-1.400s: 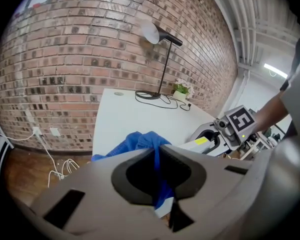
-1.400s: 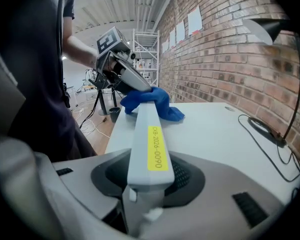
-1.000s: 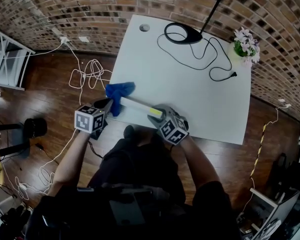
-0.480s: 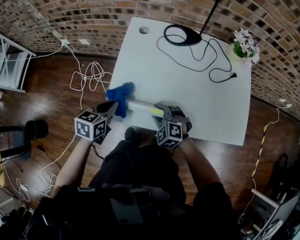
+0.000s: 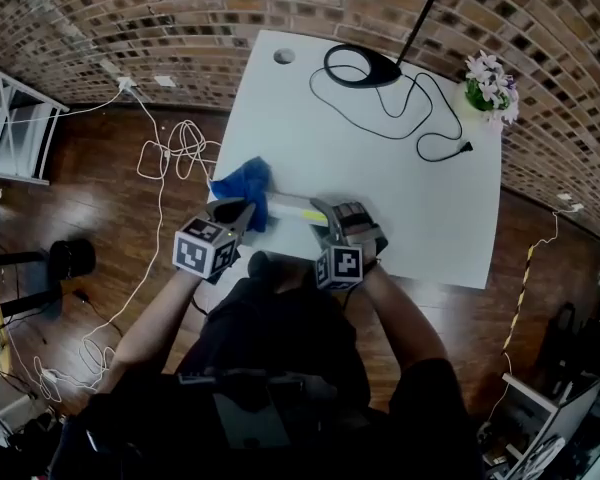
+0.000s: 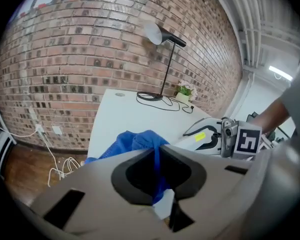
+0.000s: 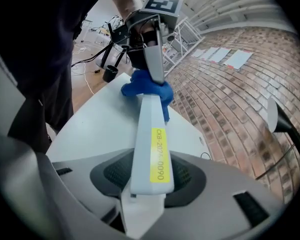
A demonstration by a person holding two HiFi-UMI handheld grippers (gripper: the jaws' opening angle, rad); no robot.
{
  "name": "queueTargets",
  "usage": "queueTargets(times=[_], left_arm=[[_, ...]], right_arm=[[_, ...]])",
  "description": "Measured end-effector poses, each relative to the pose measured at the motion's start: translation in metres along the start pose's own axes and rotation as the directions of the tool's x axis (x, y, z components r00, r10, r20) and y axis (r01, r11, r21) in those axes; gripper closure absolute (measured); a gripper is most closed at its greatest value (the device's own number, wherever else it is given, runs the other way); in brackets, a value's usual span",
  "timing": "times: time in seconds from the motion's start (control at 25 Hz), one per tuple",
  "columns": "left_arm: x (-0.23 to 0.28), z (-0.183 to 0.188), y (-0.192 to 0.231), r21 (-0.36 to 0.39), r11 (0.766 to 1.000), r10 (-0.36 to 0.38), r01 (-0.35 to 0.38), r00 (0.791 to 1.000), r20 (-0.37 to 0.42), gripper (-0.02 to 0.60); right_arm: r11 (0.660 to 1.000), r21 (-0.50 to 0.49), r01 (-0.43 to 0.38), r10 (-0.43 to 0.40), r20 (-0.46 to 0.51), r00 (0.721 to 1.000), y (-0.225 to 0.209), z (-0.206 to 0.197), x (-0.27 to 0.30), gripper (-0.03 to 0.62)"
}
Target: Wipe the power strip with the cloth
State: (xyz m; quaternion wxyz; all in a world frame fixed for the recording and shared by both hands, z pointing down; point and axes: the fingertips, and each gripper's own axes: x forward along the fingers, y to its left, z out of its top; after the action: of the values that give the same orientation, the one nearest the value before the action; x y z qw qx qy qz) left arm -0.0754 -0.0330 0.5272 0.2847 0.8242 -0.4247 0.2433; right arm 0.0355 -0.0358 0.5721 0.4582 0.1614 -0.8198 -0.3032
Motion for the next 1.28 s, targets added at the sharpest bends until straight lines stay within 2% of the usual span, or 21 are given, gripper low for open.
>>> queueTargets(times=[0.12,0.24,0.32,0.44,0.6,0.76,0.84,0.88,1.0,1.04,1.08,1.12,1.16,1.2,1.28], left_arm=[[-0.002,0.0,-0.007,0.085,0.996,0.019,-0.017,1.0,-0.014,0.541],[-0.004,-0.008,-0.017,0.188,0.981,0.045,-0.039,0.999,-0.028,0.54],[-0.002,-0.022,-0.021,0.209,0.978,0.045,-0.03,0.997,-0.067,0.54],[0.004,-0.047,-0.022,0.213,0.977,0.044,-0.013,0.989,-0.14,0.54],[0.01,-0.053,-0.018,0.254,0.967,0.067,-0.031,0.988,-0.137,0.54],[0.02,-0.053,-0.019,0.217,0.976,0.037,0.009,0.978,-0.205,0.54],[0.022,-0.053,-0.019,0.212,0.977,0.026,0.023,0.974,-0.226,0.54],[0.023,-0.053,-0.019,0.211,0.977,0.024,0.026,0.973,-0.23,0.54],[0.022,-0.052,-0.018,0.186,0.982,0.025,0.021,0.97,-0.241,0.54],[0.02,-0.051,-0.018,0.165,0.986,0.02,0.022,0.97,-0.244,0.54],[0.019,-0.05,-0.017,0.134,0.991,0.002,0.031,0.971,-0.239,0.54],[0.018,-0.049,-0.016,0.089,0.995,-0.031,0.052,0.974,-0.223,0.54],[0.016,-0.046,-0.017,0.031,0.996,-0.073,0.08,0.978,-0.193,0.54],[0.011,-0.041,-0.019,-0.037,0.993,-0.115,0.11,0.982,-0.152,0.54],[-0.005,-0.019,-0.026,-0.165,0.973,-0.17,0.161,0.985,-0.036,0.54]], right_arm=[[0.999,0.034,-0.023,0.022,0.029,0.999,0.004,0.002,-0.005,0.418],[0.995,0.091,-0.038,0.032,0.063,0.997,0.011,0.002,-0.016,0.418],[0.986,0.161,-0.048,0.034,0.09,0.995,0.016,-0.001,-0.021,0.415],[0.957,0.277,-0.085,0.056,0.111,0.992,0.021,-0.004,-0.03,0.34],[0.919,0.363,-0.154,0.114,0.129,0.985,0.033,-0.003,-0.037,0.263],[0.9,0.382,-0.209,0.157,0.162,0.974,0.041,0.002,-0.054,0.246],[0.864,0.442,-0.242,0.167,0.202,0.965,0.041,0.005,-0.065,0.246],[0.828,0.499,-0.256,0.155,0.235,0.96,0.037,0.009,-0.069,0.246],[0.681,0.682,-0.267,0.05,0.321,0.946,0.01,0.026,-0.063,0.248],[0.663,0.704,-0.254,0.032,0.312,0.949,0.003,0.028,-0.055,0.292],[0.673,0.702,-0.233,0.034,0.285,0.958,0.0,0.027,-0.045,0.296],[0.697,0.686,-0.208,0.045,0.248,0.968,-0.001,0.025,-0.036,0.346],[0.72,0.669,-0.185,0.053,0.213,0.976,-0.001,0.022,-0.03,0.446],[0.733,0.658,-0.173,0.056,0.196,0.979,-0.001,0.02,-0.027,0.475],[0.727,0.662,-0.182,0.062,0.201,0.978,0.001,0.019,-0.027,0.482]])
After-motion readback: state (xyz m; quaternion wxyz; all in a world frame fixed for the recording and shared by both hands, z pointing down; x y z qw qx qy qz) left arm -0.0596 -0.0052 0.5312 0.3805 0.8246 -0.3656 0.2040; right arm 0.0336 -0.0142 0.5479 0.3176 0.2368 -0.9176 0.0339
